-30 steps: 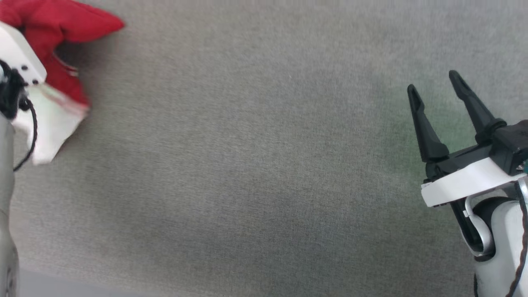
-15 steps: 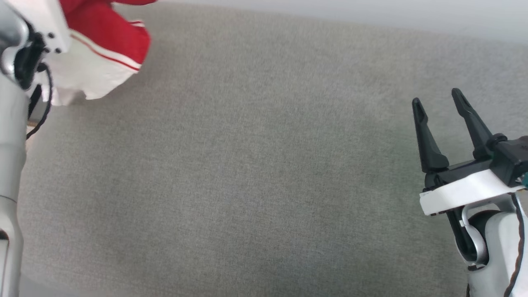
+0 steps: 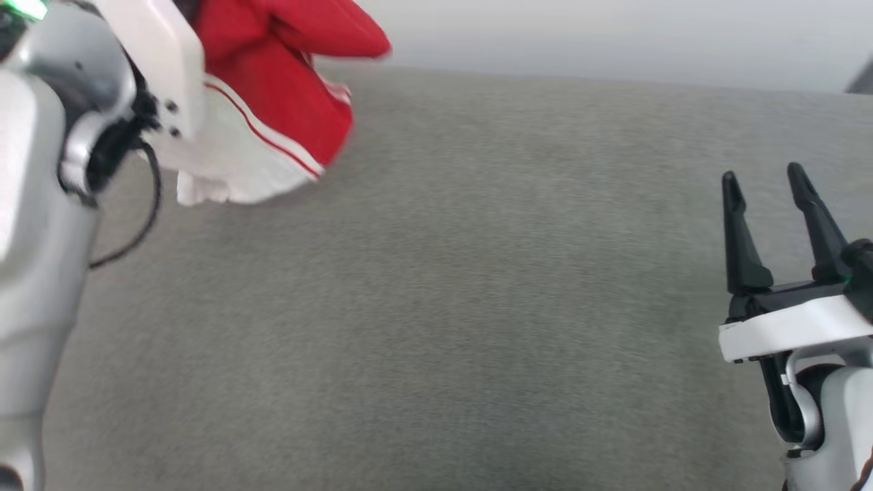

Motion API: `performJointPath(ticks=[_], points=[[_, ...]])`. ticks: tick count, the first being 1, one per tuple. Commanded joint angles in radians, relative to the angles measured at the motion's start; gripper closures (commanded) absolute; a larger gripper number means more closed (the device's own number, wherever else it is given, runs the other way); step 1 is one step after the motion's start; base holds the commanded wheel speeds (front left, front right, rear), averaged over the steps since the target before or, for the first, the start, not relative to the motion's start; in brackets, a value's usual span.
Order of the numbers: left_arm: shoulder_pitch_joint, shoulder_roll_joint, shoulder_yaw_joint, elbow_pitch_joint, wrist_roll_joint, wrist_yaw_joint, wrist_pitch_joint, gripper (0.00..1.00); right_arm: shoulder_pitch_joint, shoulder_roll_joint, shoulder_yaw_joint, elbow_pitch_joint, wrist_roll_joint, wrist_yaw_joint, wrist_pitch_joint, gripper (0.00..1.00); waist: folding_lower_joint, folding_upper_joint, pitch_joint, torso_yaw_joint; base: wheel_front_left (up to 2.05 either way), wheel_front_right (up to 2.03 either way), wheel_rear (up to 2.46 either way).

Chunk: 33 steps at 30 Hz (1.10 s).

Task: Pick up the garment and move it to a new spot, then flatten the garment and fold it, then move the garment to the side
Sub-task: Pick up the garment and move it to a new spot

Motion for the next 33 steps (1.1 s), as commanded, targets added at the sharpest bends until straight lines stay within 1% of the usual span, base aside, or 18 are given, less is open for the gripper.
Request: performJointPath(ticks=[1,6,9,13,16,18,23,30,31,33], points=[[0.031,0.005,-0.005,-0.053,-0.008,0.013,0.027,1.00,0.007,0.008,-0.011,0.002,-0.005,0.000,-0.009,0.00,0.0000,0.0000,-0.006,-0.043,0.00,0.00,0.00],[0.115,0.018,-0.032,-0.247,-0.033,0.049,0.139,1.00,0.018,0.026,-0.041,0.005,-0.017,0.000,-0.024,0.00,0.0000,0.0000,0.002,-0.126,0.00,0.00,0.00],[0.160,0.015,-0.054,-0.334,-0.049,0.065,0.194,1.00,0.019,0.037,-0.047,0.008,-0.020,0.000,-0.033,0.00,0.0000,0.0000,0.013,-0.177,0.00,0.00,0.00],[0.211,0.008,-0.092,-0.400,-0.063,0.074,0.248,1.00,0.017,0.047,-0.047,0.022,-0.019,0.000,-0.044,0.00,0.0000,0.0000,0.029,-0.236,0.00,0.00,0.00],[0.255,-0.003,-0.124,-0.415,-0.073,0.076,0.276,1.00,0.017,0.054,-0.040,0.039,-0.014,0.000,-0.054,0.00,0.0000,0.0000,0.040,-0.275,0.00,0.00,0.00],[0.287,-0.014,-0.146,-0.410,-0.082,0.078,0.289,1.00,0.019,0.061,-0.040,0.050,-0.009,0.000,-0.063,0.00,0.0000,0.0000,0.047,-0.294,0.00,0.00,0.00],[0.355,-0.036,-0.198,-0.359,-0.099,0.068,0.300,1.00,0.015,0.071,-0.025,0.081,0.001,0.000,-0.081,0.00,0.0000,0.0000,0.064,-0.332,0.00,0.00,0.00],[0.408,-0.079,-0.259,-0.199,-0.112,0.044,0.286,1.00,-0.008,0.079,0.007,0.132,0.011,0.000,-0.104,0.00,0.0000,0.0000,0.078,-0.361,0.00,0.00,0.00],[0.414,-0.090,-0.276,-0.149,-0.112,0.031,0.279,1.00,-0.018,0.079,0.018,0.146,0.012,0.000,-0.109,0.00,0.0000,0.0000,0.079,-0.367,0.00,0.00,0.00],[0.415,-0.096,-0.281,-0.125,-0.114,0.027,0.273,1.00,-0.022,0.080,0.023,0.151,0.014,0.000,-0.111,0.00,0.0000,0.0000,0.079,-0.368,0.00,0.00,0.00]])
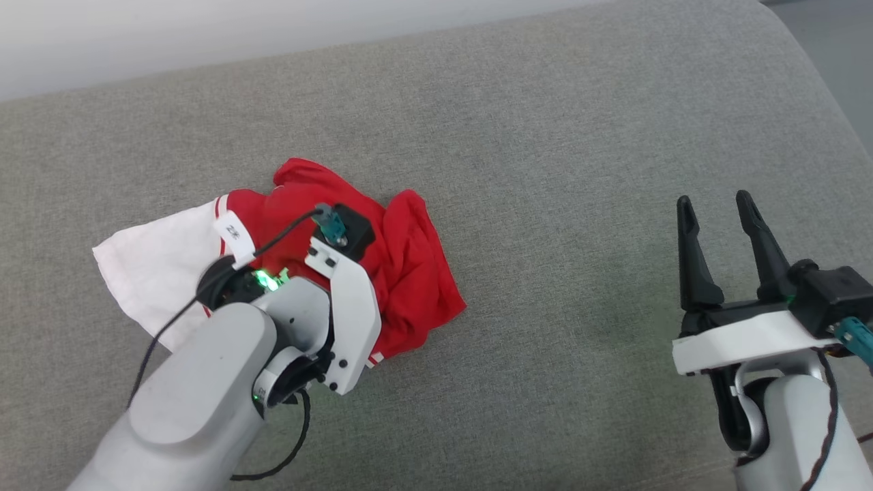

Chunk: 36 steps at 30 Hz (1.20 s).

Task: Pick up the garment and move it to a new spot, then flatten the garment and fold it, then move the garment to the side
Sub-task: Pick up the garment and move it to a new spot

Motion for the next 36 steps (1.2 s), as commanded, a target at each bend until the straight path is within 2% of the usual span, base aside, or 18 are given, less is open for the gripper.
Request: performJointPath(ticks=[1,7,8,9,10,17,25,36], points=[[0.012,-0.002,-0.004,0.016,-0.010,-0.005,-0.005,1.00,-0.012,0.003,0.007,0.003,0.006,0.000,-0.007,0.00,0.0000,-0.0001,0.000,0.000,0.00,0.00,0.00],[-0.010,-0.053,-0.029,0.161,-0.024,-0.036,-0.070,1.00,-0.031,-0.005,0.039,0.031,0.007,0.000,-0.017,0.00,0.0000,-0.0001,-0.011,0.017,0.00,0.00,0.00],[-0.021,-0.056,-0.036,0.178,-0.017,-0.040,-0.081,0.73,-0.032,-0.008,0.042,0.034,0.007,0.000,-0.019,0.00,0.0000,-0.0001,-0.014,0.023,0.00,0.00,0.00],[-0.028,-0.063,-0.039,0.193,-0.019,-0.043,-0.097,0.13,-0.033,-0.009,0.043,0.038,0.008,0.000,-0.021,0.00,0.0000,-0.0001,-0.017,0.028,0.00,0.00,0.00],[-0.034,-0.071,-0.039,0.209,-0.029,-0.046,-0.108,0.00,-0.036,-0.012,0.043,0.041,0.009,0.000,-0.021,0.00,0.0000,-0.0001,-0.022,0.035,0.00,0.00,0.00],[-0.069,-0.069,-0.027,0.218,-0.065,-0.057,-0.226,0.00,-0.016,-0.040,0.044,0.052,0.012,0.000,-0.023,0.00,0.0000,-0.0001,-0.077,0.094,0.00,0.00,0.00],[-0.004,-0.004,0.037,0.144,-0.085,-0.056,-0.443,0.00,0.021,-0.060,0.033,0.052,0.020,0.000,-0.020,0.00,0.0000,-0.0001,-0.144,0.160,0.00,0.00,0.00],[0.208,0.089,0.174,0.025,-0.068,0.045,-0.793,0.00,0.083,-0.075,-0.002,0.054,0.016,0.000,-0.024,0.00,0.0000,-0.0001,-0.208,0.215,0.00,0.00,0.00]])
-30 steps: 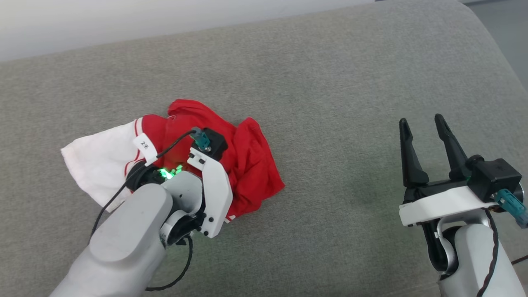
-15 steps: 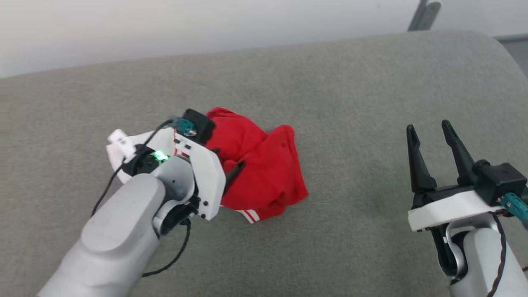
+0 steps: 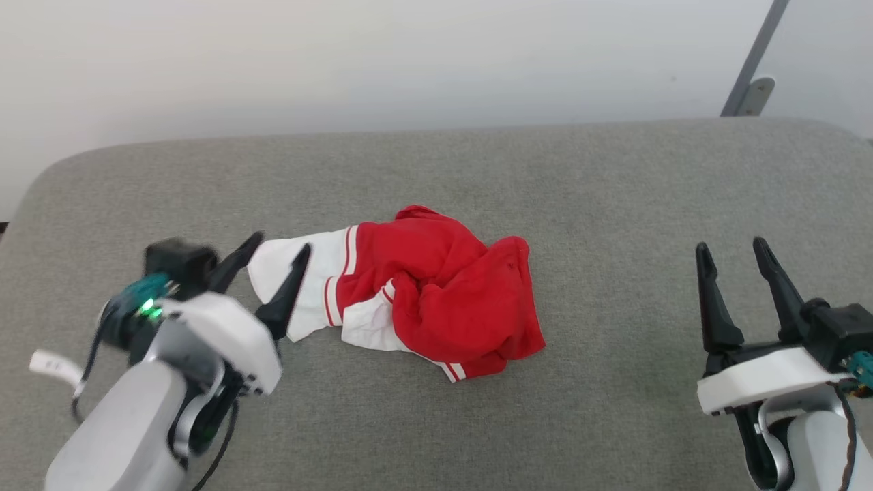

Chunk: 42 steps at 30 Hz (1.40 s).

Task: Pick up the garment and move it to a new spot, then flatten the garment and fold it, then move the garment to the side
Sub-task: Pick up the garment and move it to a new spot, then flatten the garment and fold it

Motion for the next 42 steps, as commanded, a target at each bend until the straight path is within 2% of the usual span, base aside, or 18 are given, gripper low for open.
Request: performJointPath(ticks=[1,7,18,25,29,42], points=[[0.053,0.010,0.024,-0.017,-0.003,0.022,-0.047,0.00,0.021,-0.002,-0.006,-0.002,0.000,0.000,-0.005,0.00,0.0000,0.0000,-0.015,0.014,0.00,0.00,0.00],[0.182,0.046,0.098,-0.067,-0.025,0.085,-0.164,0.00,0.050,0.006,-0.033,-0.017,-0.009,0.000,0.001,0.00,0.0000,0.0000,-0.034,0.028,0.00,0.00,0.00],[0.374,0.081,0.213,-0.118,-0.042,0.121,-0.256,0.00,0.084,0.020,-0.062,-0.043,-0.026,0.000,0.011,0.00,0.0000,0.0000,-0.044,0.045,0.00,0.00,0.00],[0.479,0.055,0.294,-0.163,-0.044,0.129,-0.264,0.00,0.112,0.035,-0.077,-0.059,-0.037,0.000,0.010,0.00,0.0000,0.0000,-0.055,0.057,0.00,0.00,0.00],[0.522,0.022,0.346,-0.192,-0.028,0.122,-0.264,0.00,0.125,0.040,-0.086,-0.061,-0.036,0.000,0.007,0.00,0.0000,0.0000,-0.060,0.065,0.00,0.00,0.00],[0.603,-0.093,0.456,-0.202,0.037,0.066,-0.265,0.00,0.146,0.049,-0.096,-0.067,-0.048,0.000,0.002,0.00,0.0000,0.0000,-0.072,0.080,0.00,0.00,0.00]])
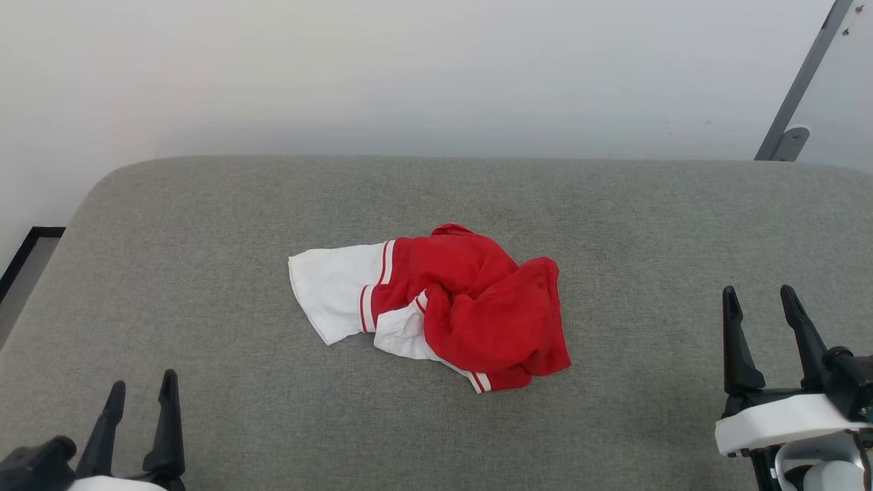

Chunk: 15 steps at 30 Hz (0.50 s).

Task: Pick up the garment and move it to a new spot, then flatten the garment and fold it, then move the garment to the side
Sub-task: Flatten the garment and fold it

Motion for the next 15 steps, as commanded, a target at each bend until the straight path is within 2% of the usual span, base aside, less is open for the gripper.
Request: performJointPath(ticks=[1,8,15], points=[[0.018,-0.012,0.011,0.005,0.010,-0.010,-0.007,0.00,0.013,0.003,0.001,-0.001,-0.007,0.000,-0.004,0.00,0.0000,-0.0001,-0.001,0.001,0.00,0.00,0.00],[0.033,-0.057,0.043,0.016,0.037,-0.038,-0.007,0.00,0.015,0.008,0.000,-0.006,-0.016,0.000,-0.006,0.00,0.0000,-0.0001,-0.005,0.002,0.00,0.00,0.00],[0.039,-0.079,0.060,0.028,0.049,-0.055,-0.007,0.00,0.016,0.012,-0.001,-0.010,-0.020,0.000,-0.006,0.00,0.0000,-0.0001,-0.006,0.006,0.00,0.00,0.00]])
